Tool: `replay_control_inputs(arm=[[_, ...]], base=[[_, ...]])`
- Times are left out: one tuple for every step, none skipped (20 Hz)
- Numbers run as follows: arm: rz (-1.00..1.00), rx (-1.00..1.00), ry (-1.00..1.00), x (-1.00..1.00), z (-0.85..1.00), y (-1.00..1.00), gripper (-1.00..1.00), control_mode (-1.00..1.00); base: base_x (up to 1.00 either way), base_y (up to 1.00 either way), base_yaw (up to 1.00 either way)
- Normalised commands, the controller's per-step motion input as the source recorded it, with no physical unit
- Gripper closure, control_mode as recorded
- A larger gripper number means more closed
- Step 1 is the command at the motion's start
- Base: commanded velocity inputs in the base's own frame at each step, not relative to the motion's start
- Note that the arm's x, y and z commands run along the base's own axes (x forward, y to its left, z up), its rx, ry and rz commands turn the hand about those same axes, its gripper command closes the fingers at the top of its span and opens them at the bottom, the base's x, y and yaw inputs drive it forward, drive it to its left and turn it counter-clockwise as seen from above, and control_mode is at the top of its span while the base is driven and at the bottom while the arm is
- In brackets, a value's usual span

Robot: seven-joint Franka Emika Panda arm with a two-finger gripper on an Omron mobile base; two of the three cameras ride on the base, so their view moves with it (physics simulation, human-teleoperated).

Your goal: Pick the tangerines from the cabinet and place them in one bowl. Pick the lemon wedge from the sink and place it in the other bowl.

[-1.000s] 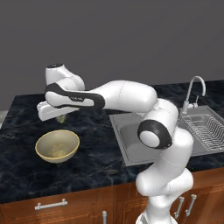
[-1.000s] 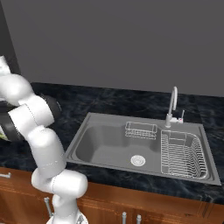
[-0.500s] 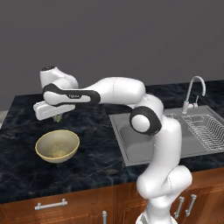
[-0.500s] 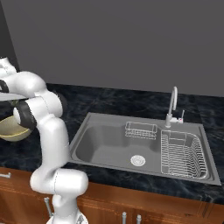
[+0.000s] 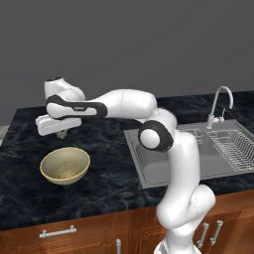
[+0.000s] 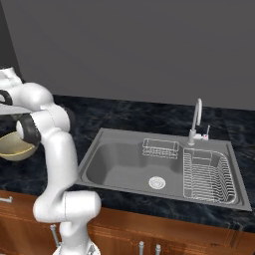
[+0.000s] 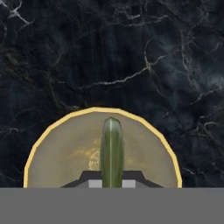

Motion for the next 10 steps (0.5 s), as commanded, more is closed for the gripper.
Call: replay_control_inputs(arm=[[0.0,0.12,0.0,0.0,-0.25,0.0,1.0,-1.0],[0.0,0.08,0.0,0.0,-0.24,0.0,1.0,-1.0],[0.0,0.03,0.0,-0.01,-0.29,0.0,1.0,-1.0],[0.0,0.03,0.0,0.0,-0.32,0.0,1.0,-1.0],[0.0,0.03,0.0,0.0,-0.31,0.0,1.0,-1.0],[0.0,0.03,0.0,-0.05,-0.34,0.0,1.0,-1.0],[0.0,0.02,0.0,-0.24,-0.31,0.0,1.0,-1.0],[0.0,0.03,0.0,-0.27,-0.31,0.0,1.0,-1.0],[0.0,0.03,0.0,-0.27,-0.27,0.0,1.0,-1.0],[0.0,0.04,0.0,-0.24,-0.24,0.0,1.0,-1.0]], base=[[0.0,0.0,0.0],[0.0,0.0,0.0],[0.0,0.0,0.0],[0.0,0.0,0.0],[0.0,0.0,0.0],[0.0,0.0,0.0],[0.0,0.0,0.0],[0.0,0.0,0.0],[0.0,0.0,0.0],[0.0,0.0,0.0]])
